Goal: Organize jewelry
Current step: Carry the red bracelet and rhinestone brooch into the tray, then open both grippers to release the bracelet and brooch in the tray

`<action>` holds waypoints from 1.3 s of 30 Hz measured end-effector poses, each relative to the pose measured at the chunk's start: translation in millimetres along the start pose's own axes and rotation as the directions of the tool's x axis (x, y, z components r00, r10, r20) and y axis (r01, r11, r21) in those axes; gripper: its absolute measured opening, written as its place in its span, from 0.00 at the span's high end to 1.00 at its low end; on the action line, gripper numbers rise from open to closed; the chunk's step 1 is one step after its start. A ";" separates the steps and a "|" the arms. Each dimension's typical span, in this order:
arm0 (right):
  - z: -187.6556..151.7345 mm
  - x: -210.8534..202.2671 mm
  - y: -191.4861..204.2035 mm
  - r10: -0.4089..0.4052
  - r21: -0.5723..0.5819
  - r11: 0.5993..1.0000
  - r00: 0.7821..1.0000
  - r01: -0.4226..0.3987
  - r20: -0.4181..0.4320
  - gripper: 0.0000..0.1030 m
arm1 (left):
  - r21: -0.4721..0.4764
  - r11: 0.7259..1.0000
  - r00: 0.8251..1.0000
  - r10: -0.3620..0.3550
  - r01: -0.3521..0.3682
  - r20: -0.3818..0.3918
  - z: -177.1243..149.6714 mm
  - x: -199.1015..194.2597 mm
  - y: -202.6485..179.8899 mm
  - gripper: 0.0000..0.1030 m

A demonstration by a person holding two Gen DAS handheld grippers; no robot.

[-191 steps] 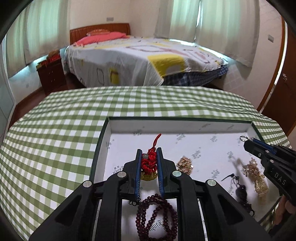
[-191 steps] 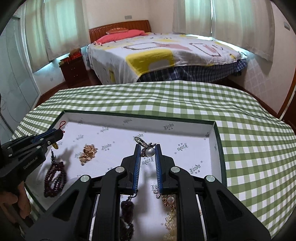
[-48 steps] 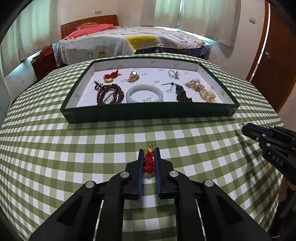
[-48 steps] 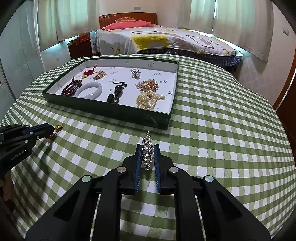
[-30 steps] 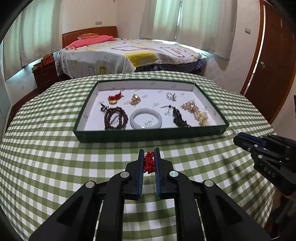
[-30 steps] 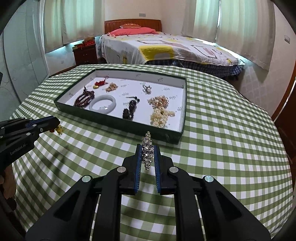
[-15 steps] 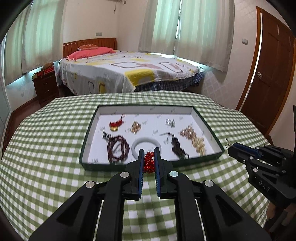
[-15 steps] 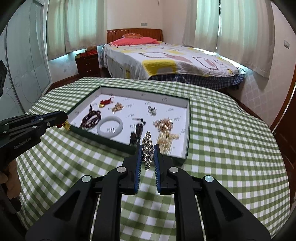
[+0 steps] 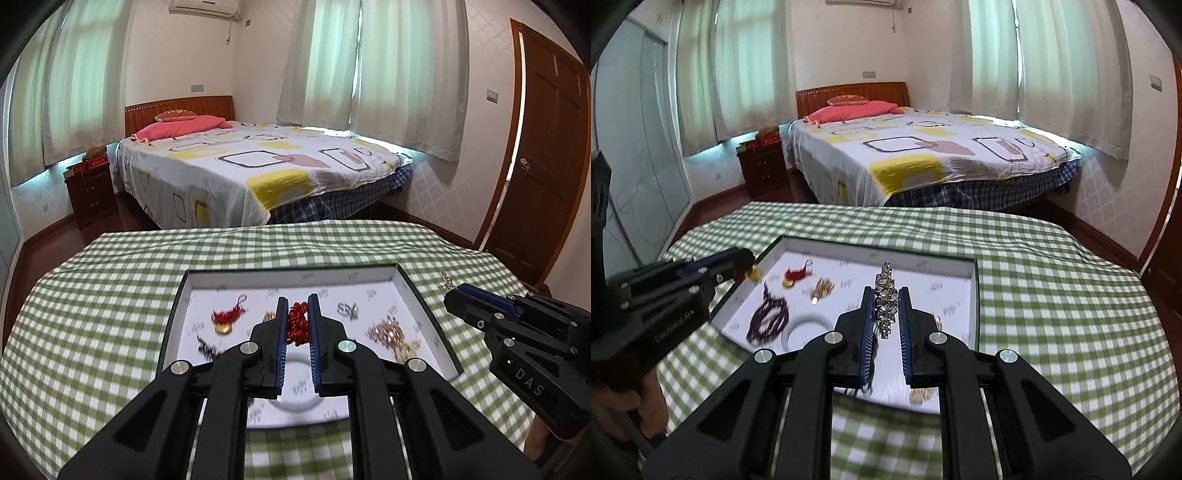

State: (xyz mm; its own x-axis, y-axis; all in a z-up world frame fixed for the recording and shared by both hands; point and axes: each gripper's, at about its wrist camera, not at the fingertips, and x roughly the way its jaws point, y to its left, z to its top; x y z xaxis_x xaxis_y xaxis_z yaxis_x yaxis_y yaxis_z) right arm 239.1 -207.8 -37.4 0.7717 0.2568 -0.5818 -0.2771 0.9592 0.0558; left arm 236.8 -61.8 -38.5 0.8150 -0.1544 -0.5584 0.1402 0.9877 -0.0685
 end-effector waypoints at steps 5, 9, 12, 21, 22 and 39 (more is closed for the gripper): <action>12.6 31.2 -9.5 -0.017 0.016 1.000 1.000 0.017 -0.016 0.87 | 0.005 1.000 1.000 0.012 -0.012 -0.010 8.2 25.1 0.3 0.89; 16.2 61.8 -16.8 -0.035 0.024 0.999 0.998 0.037 -0.054 0.87 | -0.005 1.000 0.999 0.017 -0.017 -0.048 12.0 54.9 -0.5 0.89; 15.0 84.5 -25.4 -0.041 0.039 0.998 0.995 0.044 -0.093 0.87 | -0.031 0.999 0.995 0.009 -0.012 -0.100 12.0 80.0 0.8 0.89; 12.6 140.5 -42.1 -0.035 0.091 0.994 0.975 0.056 -0.218 0.87 | -0.048 0.998 0.973 0.024 -0.036 -0.231 9.0 135.9 0.5 0.89; 11.7 144.0 -42.8 -0.031 0.097 0.994 0.972 0.055 -0.232 0.87 | -0.049 0.998 0.971 0.026 -0.038 -0.238 8.8 138.6 0.5 0.89; 1.8 176.0 -51.6 -0.030 0.113 0.991 0.937 0.074 -0.347 0.87 | -0.013 0.997 0.941 0.062 -0.071 -0.332 9.4 167.8 -3.0 0.89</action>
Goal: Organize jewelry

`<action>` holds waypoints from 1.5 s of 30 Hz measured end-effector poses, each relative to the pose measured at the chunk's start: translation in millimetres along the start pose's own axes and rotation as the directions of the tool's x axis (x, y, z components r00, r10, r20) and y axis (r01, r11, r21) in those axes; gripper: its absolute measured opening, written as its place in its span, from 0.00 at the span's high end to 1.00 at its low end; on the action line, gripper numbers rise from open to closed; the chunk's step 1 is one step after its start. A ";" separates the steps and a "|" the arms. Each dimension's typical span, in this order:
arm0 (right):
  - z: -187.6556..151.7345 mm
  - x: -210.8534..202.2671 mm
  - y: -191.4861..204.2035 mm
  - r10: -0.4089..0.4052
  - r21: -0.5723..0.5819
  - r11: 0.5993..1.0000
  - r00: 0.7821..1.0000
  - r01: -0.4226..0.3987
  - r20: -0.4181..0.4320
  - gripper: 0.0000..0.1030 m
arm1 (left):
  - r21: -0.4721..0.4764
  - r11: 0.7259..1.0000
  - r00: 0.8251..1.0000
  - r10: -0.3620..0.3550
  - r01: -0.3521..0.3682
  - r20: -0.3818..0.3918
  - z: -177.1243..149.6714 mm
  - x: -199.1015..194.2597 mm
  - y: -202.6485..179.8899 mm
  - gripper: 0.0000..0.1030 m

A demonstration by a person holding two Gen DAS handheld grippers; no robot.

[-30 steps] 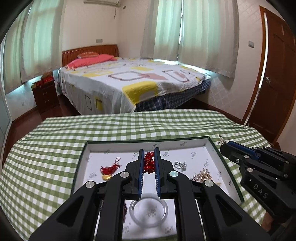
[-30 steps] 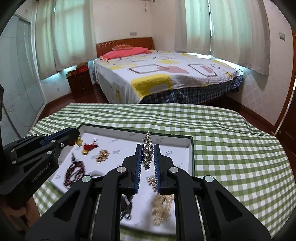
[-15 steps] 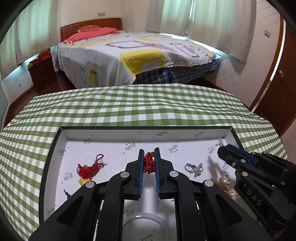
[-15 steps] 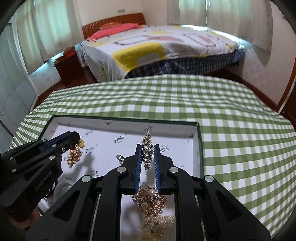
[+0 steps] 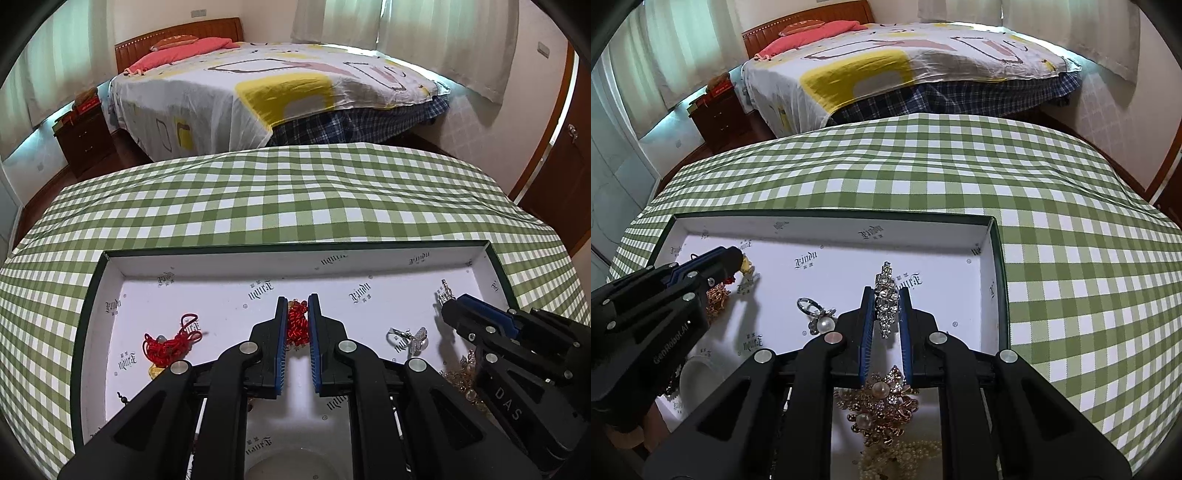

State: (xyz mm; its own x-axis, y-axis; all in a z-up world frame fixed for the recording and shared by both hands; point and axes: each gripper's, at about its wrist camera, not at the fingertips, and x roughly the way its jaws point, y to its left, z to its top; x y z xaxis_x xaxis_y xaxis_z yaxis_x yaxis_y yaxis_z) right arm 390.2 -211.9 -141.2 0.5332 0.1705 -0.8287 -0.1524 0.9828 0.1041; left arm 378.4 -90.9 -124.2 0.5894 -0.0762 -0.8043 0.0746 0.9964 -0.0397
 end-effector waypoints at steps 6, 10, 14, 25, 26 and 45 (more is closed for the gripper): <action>1.9 2.5 -2.3 0.004 0.003 1.000 1.000 -0.004 -0.010 0.87 | 0.026 1.000 1.000 0.003 -0.003 0.008 1.9 2.0 -7.9 0.88; 2.1 1.2 -4.4 0.002 0.009 1.000 1.000 -0.002 -0.002 0.84 | 0.039 0.999 1.000 0.007 -0.008 0.010 0.9 3.1 -10.8 0.87; 2.2 -0.9 -5.0 0.004 0.012 1.000 1.000 -0.004 0.007 0.69 | 0.044 0.999 1.000 0.008 -0.008 -0.001 0.4 5.5 -12.0 0.78; 0.2 -13.3 -6.6 -0.014 0.022 1.000 0.998 0.012 0.065 0.51 | 0.040 0.998 0.998 0.044 -0.046 0.054 -1.3 -2.6 -8.2 0.43; 0.1 -13.9 -6.9 -0.016 0.025 1.000 0.997 0.014 0.069 0.50 | 0.038 0.998 0.997 0.048 -0.050 0.055 -1.4 -3.3 -7.4 0.41; -14.9 -47.3 -2.2 -0.068 0.025 0.998 0.982 0.065 0.175 0.16 | -0.003 0.997 0.986 0.081 -0.082 0.147 -10.6 -35.6 9.6 0.22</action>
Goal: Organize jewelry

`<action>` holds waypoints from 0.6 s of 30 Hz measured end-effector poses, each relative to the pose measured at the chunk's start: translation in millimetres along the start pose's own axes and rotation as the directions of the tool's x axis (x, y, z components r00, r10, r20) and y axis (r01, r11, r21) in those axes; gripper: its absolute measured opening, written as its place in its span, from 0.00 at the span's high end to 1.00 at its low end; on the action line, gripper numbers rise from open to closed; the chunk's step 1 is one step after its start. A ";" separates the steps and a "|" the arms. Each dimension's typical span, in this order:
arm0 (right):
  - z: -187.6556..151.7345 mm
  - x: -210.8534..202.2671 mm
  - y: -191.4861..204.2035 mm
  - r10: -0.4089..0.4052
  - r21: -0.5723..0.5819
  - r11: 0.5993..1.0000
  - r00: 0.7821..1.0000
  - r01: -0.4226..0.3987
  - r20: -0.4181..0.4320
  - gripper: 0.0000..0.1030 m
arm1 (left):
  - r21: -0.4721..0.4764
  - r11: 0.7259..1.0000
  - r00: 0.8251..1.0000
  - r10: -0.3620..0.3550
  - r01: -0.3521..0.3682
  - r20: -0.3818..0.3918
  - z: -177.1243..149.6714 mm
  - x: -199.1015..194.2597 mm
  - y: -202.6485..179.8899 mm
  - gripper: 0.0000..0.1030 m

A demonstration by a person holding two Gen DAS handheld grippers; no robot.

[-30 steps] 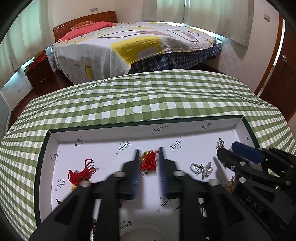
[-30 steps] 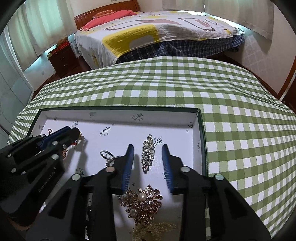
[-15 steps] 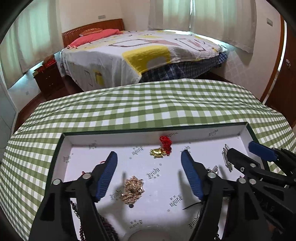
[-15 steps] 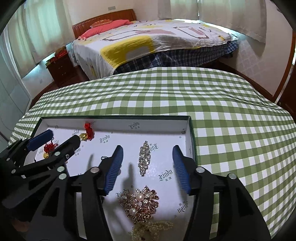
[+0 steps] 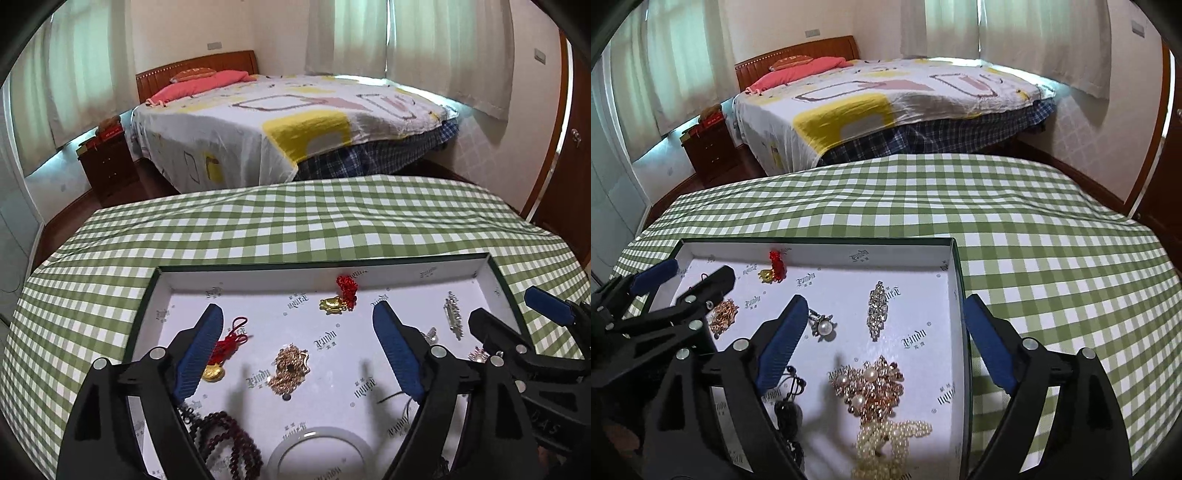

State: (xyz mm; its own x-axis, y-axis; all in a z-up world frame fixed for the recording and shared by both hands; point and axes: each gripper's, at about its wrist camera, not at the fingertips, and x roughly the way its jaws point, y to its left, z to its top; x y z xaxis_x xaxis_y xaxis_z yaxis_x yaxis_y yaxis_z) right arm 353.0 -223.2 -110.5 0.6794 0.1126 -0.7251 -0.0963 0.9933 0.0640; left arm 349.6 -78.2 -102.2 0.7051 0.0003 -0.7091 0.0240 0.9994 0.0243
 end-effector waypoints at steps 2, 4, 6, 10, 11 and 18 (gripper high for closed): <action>-3.4 -4.1 0.2 0.000 0.008 1.000 1.000 0.000 0.008 0.13 | -0.003 1.000 1.000 0.003 -0.002 0.013 -2.8 -5.7 2.2 0.21; -8.5 -8.2 0.2 0.005 0.025 1.000 1.000 -0.006 0.012 0.13 | 0.000 1.000 1.000 0.000 0.000 0.028 -7.3 -12.4 4.3 0.20; -12.7 -12.1 0.7 0.006 0.032 0.999 1.000 -0.007 0.015 0.13 | 0.007 1.000 0.999 0.007 -0.007 0.041 -11.2 -17.9 5.2 0.20; -22.5 -27.7 4.8 -0.003 0.030 1.000 0.999 0.002 0.039 0.13 | 0.021 0.999 0.998 0.025 -0.027 0.060 -21.0 -31.8 6.4 0.20; -24.8 -32.0 6.2 -0.007 0.026 1.000 0.999 0.006 0.046 0.13 | 0.022 0.999 0.998 0.023 -0.025 0.065 -24.3 -36.2 6.9 0.20; -47.8 -71.7 16.4 -0.009 0.019 1.000 0.996 0.008 0.087 0.13 | 0.027 0.999 0.993 0.032 -0.035 0.111 -51.0 -78.0 11.5 0.20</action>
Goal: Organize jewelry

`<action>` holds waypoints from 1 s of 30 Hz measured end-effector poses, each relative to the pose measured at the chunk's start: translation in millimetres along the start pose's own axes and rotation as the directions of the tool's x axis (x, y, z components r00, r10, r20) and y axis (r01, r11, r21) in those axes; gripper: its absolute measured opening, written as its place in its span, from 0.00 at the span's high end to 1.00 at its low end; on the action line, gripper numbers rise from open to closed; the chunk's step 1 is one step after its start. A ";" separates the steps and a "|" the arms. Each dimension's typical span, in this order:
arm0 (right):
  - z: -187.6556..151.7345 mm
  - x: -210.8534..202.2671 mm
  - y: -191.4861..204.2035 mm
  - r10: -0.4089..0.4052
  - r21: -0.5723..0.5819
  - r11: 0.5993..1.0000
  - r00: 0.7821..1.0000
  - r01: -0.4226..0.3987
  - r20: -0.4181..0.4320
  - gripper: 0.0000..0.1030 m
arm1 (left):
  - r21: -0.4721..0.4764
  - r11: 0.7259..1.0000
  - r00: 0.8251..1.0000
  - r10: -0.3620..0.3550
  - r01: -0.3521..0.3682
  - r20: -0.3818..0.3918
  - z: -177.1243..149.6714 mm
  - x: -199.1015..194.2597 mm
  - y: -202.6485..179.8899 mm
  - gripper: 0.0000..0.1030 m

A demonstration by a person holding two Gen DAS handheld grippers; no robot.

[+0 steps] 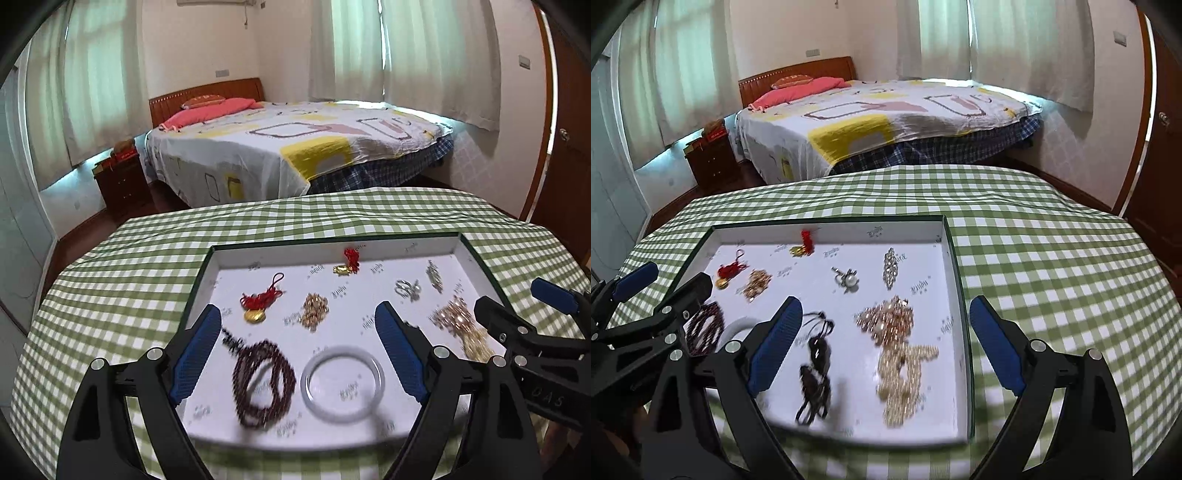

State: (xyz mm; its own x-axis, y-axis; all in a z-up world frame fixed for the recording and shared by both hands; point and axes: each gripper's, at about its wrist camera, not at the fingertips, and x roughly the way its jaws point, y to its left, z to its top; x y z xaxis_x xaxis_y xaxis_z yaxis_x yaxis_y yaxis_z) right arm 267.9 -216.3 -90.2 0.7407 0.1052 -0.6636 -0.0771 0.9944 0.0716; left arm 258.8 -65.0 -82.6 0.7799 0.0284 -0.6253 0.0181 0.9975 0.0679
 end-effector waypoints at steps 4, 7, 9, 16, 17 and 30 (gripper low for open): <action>-9.1 -24.2 4.1 0.006 0.005 1.000 1.000 -0.006 0.013 0.12 | -0.015 1.000 1.000 -0.006 0.006 0.007 -8.0 -23.7 3.5 0.20; -14.9 -43.8 7.0 0.012 0.010 1.000 1.000 -0.012 0.022 0.12 | -0.028 1.000 1.000 -0.008 0.008 0.005 -12.6 -43.3 7.5 0.20; -19.2 -62.1 10.2 0.020 0.010 1.000 0.999 -0.020 0.036 0.12 | -0.037 0.999 1.000 -0.006 0.007 0.008 -16.7 -58.7 12.3 0.20; -29.2 -118.6 21.6 0.037 -0.018 0.999 0.996 -0.036 0.080 0.12 | -0.053 0.999 0.999 -0.005 0.007 0.039 -26.0 -111.6 23.6 0.18; -29.7 -128.9 22.9 0.040 -0.020 0.999 0.995 -0.038 0.092 0.12 | -0.055 0.998 0.999 -0.003 0.005 0.044 -26.1 -117.1 24.9 0.18; -37.6 -231.0 30.3 0.090 -0.046 0.996 0.977 -0.082 0.196 0.10 | -0.089 0.996 0.986 0.023 -0.009 0.164 -30.3 -217.8 40.4 0.18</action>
State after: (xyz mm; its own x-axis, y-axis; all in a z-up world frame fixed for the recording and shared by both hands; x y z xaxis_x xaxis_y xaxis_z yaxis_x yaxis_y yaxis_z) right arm 69.3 -210.4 37.3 0.8472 0.1914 -0.4956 -0.1684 0.9815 0.0911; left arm 70.7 -28.9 32.7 0.8724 0.0406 -0.4871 -0.0442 0.9990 0.0042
